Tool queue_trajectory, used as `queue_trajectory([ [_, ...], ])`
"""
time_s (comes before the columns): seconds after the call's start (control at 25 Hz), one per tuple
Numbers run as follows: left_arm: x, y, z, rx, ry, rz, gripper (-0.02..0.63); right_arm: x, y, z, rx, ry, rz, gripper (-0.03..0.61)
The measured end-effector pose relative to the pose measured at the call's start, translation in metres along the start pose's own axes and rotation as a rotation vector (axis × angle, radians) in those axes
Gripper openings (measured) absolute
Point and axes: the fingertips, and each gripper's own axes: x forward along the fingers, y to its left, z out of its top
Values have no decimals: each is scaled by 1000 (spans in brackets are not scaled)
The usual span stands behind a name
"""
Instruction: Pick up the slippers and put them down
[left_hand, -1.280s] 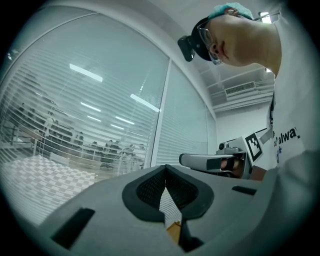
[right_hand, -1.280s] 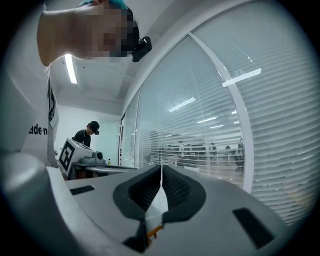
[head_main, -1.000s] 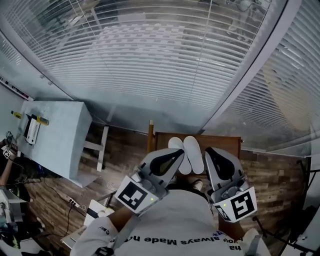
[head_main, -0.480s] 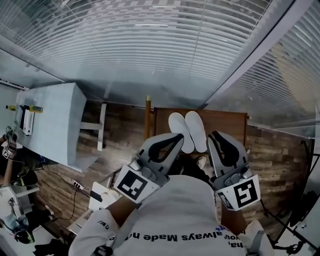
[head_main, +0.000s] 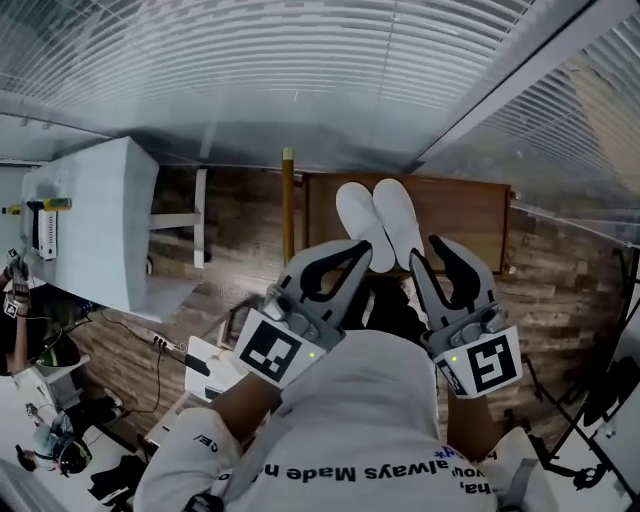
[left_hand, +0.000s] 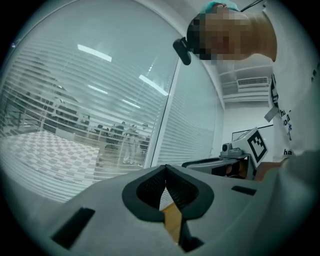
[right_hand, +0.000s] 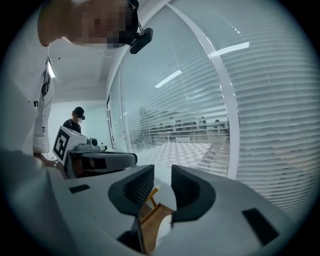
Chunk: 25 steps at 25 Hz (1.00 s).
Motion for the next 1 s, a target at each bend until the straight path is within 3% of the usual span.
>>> queue_trajectory([
  [1.0,24,36,-182,-102,103,103,12,35,-42,-245,148,291,-53,177],
])
